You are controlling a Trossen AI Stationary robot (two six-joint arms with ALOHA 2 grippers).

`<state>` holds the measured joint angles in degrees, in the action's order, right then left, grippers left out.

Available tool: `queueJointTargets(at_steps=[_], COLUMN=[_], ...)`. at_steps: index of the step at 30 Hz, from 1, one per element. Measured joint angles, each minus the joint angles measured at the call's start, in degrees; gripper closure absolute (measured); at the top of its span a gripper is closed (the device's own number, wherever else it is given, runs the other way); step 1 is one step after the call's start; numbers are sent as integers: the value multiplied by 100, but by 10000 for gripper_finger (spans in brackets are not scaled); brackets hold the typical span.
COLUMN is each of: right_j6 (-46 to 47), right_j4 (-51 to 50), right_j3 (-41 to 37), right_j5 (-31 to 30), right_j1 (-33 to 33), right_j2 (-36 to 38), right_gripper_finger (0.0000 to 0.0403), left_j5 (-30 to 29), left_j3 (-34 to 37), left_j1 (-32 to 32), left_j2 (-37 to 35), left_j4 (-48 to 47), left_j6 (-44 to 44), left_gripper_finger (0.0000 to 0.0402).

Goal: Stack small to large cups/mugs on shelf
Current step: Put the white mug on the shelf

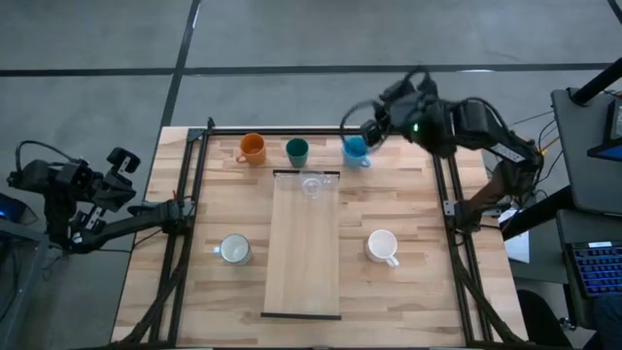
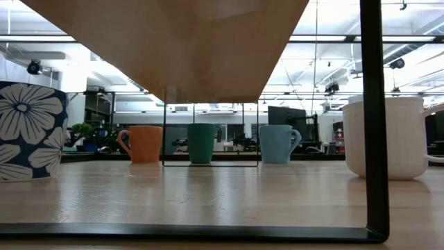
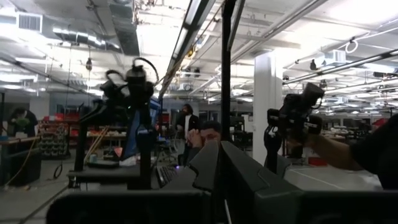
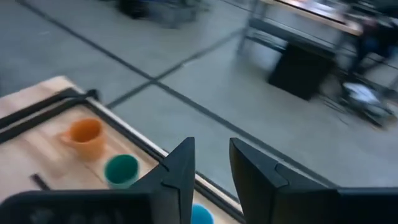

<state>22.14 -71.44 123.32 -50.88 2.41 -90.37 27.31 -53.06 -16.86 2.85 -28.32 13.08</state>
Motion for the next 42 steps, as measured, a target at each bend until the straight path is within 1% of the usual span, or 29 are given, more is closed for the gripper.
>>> queueJointTargets(at_steps=[2, 4, 12, 17, 23, 25, 30, 36, 42], right_j6=[547, 1021, 2636, 3849, 5710, 6132, 6527, 6920, 6934], right_j4=[-329, -525, -584, -802, -1809, -1865, -1837, -1807, -1766], right_j3=[-222, -495, -1802, -2470, -2989, -3167, -3374, -3418, -3440], right_j5=[-353, -567, -991, -1240, -1410, -1431, -1342, -1359, -1368], right_j1=[-231, -453, -1165, -1414, -1593, -1626, -1684, -1824, -1882], right_j2=[41, 58, 66, 101, 114, 128, 114, 105, 85], right_gripper_finger=[315, 318, 315, 312, 318, 321, 326, 324, 330], left_j5=[-6, -9, -17, -15, -11, -11, -11, -43, -78], left_j3=[0, 14, 281, 396, 396, 396, 396, 396, 398], left_j1=[0, 0, 0, 1, 0, 0, 0, 0, 2], left_j2=[0, 0, -2, -2, -4, -4, -4, -4, 5], left_j4=[-137, -224, -271, -276, -270, -270, -271, -327, -805], left_j6=[-2, 0, 2, 13, 10, 9, -13, -50, -576], left_gripper_finger=[398, 398, 398, 398, 398, 398, 398, 398, 398])
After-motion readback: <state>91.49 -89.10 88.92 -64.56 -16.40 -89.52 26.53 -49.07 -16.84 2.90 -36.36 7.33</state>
